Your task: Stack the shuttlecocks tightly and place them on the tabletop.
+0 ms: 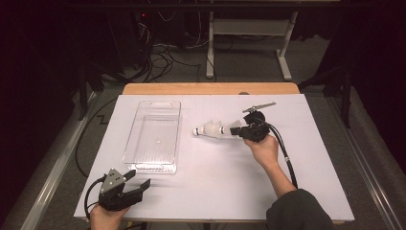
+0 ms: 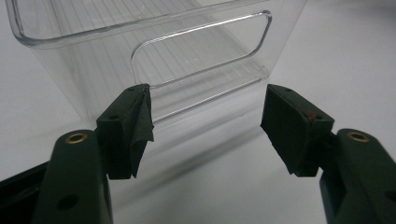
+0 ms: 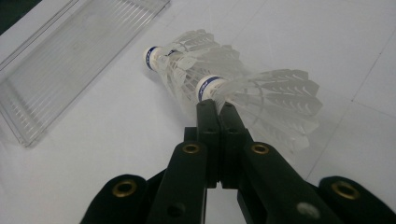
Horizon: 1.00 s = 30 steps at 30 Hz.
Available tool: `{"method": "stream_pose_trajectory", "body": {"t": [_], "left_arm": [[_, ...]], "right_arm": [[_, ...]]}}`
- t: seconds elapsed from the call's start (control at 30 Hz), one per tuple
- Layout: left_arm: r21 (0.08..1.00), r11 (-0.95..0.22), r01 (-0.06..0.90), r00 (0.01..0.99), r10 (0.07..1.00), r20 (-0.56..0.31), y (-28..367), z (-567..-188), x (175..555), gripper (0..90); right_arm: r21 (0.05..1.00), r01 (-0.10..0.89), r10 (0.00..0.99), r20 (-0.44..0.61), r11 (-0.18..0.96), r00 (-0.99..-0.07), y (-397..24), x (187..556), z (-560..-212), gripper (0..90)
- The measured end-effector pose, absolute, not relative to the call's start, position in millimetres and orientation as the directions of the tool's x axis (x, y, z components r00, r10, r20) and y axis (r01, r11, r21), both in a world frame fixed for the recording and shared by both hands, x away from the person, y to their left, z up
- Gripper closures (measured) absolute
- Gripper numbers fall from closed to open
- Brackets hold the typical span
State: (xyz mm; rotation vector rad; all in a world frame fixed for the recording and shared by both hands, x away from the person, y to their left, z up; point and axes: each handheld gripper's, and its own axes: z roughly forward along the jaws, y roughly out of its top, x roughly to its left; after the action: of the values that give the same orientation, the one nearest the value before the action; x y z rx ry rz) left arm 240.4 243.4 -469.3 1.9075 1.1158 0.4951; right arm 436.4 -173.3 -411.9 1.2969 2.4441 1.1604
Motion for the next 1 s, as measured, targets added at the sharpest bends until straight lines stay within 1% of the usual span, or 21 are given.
{"method": "stream_pose_trajectory", "body": {"t": [1.0], "left_arm": [[0.82,-0.245,0.518,0.525,0.847,-0.079,243.6,-469.7,240.7,34.7]], "right_arm": [[0.684,0.653,0.749,0.235,0.325,-0.619,-161.9,446.1,-418.8,90.0]]}}
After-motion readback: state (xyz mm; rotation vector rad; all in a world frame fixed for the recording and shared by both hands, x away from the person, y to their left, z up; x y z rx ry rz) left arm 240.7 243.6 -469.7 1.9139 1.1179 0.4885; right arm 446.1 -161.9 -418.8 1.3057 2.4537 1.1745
